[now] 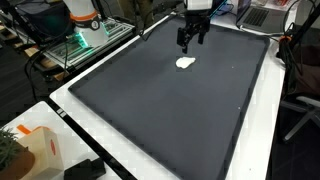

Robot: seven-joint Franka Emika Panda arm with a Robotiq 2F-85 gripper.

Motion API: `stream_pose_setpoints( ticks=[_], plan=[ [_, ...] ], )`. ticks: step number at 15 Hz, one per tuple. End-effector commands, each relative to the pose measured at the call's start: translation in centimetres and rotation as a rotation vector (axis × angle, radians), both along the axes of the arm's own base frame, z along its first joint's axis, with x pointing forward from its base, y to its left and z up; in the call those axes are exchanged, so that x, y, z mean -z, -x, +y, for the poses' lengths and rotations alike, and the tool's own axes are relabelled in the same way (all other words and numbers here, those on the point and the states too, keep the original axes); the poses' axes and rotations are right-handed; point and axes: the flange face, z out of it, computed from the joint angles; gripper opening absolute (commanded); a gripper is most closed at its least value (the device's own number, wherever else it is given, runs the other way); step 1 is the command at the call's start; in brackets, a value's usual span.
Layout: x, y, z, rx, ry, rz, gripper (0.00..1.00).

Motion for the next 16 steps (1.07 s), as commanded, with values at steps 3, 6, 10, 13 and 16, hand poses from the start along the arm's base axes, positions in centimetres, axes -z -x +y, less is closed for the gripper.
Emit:
stream_pose_setpoints(
  ticks=[3, 6, 10, 13, 16],
  plan=[
    [1.0, -0.2, 0.4, -0.003, -0.039, 0.035, 1.00],
    [1.2, -0.1, 0.5, -0.002, -0.022, 0.018, 1.00],
    [1.4, -0.1, 0.4, 0.035, -0.035, 0.050, 1.00],
    [2.4, 0.2, 0.2, 0.051, -0.025, 0.067, 1.00],
    [4.2, 0.8, -0.3, 0.088, -0.037, 0.109, 1.00]
  ],
)
